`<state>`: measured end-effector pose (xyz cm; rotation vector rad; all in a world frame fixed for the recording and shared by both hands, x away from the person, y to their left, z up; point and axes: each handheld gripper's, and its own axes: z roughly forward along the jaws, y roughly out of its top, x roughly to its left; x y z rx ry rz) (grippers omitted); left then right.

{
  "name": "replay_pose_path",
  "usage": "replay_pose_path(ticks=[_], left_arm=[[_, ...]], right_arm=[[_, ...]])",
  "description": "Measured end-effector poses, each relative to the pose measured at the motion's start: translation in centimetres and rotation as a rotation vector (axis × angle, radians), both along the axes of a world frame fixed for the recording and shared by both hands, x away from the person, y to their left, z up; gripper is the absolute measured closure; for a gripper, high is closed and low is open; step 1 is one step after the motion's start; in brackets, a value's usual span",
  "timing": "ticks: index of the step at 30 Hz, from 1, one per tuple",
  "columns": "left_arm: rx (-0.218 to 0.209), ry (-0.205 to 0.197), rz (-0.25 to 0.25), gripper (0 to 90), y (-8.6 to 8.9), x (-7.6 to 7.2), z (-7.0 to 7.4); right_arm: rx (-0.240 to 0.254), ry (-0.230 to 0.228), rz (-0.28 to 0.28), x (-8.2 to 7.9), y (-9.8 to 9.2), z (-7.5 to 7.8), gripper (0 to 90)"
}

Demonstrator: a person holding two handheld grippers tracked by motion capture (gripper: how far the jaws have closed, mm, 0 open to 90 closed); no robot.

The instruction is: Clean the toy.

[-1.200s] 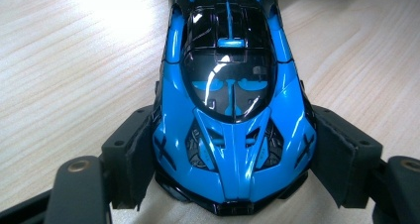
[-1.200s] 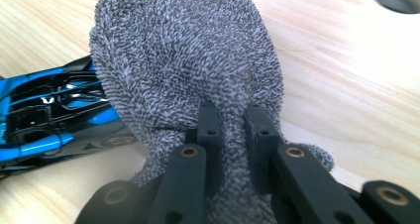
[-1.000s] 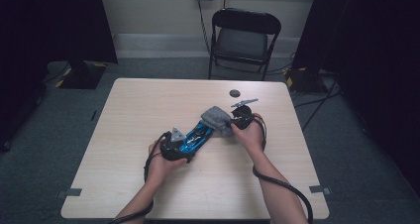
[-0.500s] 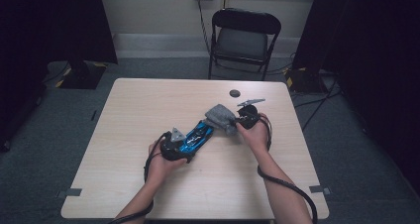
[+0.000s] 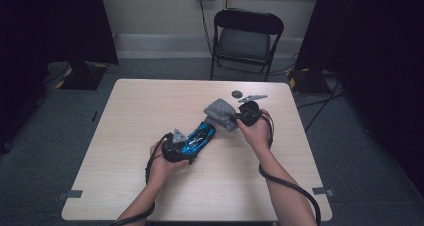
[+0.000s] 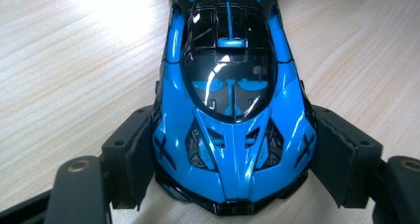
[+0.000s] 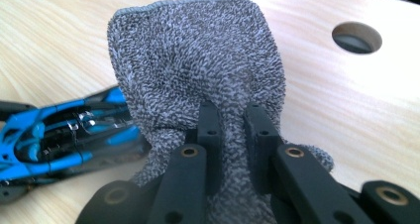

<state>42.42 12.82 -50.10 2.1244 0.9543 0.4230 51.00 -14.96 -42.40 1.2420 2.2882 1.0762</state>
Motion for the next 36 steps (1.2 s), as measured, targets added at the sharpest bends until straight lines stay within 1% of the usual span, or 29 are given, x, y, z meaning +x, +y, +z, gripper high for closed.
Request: replay_pose_path(ticks=[1,2,3,7,8,10,11,13,23,26,28,30,31,36], left_arm=[[0.001,0.000,-0.001,25.8,0.0,0.0,0.0],[0.001,0.000,-0.001,25.8,0.0,0.0,0.0],[0.001,0.000,-0.001,25.8,0.0,0.0,0.0],[0.001,0.000,-0.001,25.8,0.0,0.0,0.0],[0.001,0.000,-0.001,25.8,0.0,0.0,0.0],[0.001,0.000,-0.001,25.8,0.0,0.0,0.0],[-0.001,0.001,0.000,25.8,0.0,0.0,0.0],[-0.001,0.000,0.000,25.8,0.0,0.0,0.0],[0.000,0.001,-0.001,25.8,0.0,0.0,0.0],[0.000,0.000,-0.001,25.8,0.0,0.0,0.0],[0.000,0.001,-0.001,25.8,0.0,0.0,0.0],[0.001,0.000,-0.001,25.8,0.0,0.0,0.0],[0.001,0.000,-0.001,25.8,0.0,0.0,0.0],[0.001,0.000,-0.001,25.8,0.0,0.0,0.0]], right_arm=[[-0.005,-0.007,-0.001,0.0,0.1,0.2,80.2],[0.006,-0.003,0.003,0.1,0.3,0.3,80.2],[-0.006,-0.012,-0.003,0.2,0.5,0.5,80.3],[-0.009,-0.011,-0.011,0.4,0.4,0.5,80.2],[-0.001,-0.002,-0.017,0.6,0.2,0.4,80.3],[-0.008,-0.002,-0.020,0.7,0.1,0.3,80.3],[-0.015,0.005,-0.022,0.7,-0.1,0.1,80.3],[-0.009,0.011,-0.026,0.8,-0.5,-0.2,80.3],[-0.021,0.016,-0.033,0.8,-1.2,-0.5,80.7],[-0.003,0.026,-0.030,0.8,-1.2,-0.7,80.8],[-0.001,0.027,-0.027,0.8,-1.1,-0.7,80.8],[0.005,0.028,-0.019,0.7,-0.8,-0.7,80.8],[0.020,0.030,-0.008,0.6,-0.5,-0.7,80.8],[0.042,0.033,0.016,0.5,0.3,-0.4,80.8]])
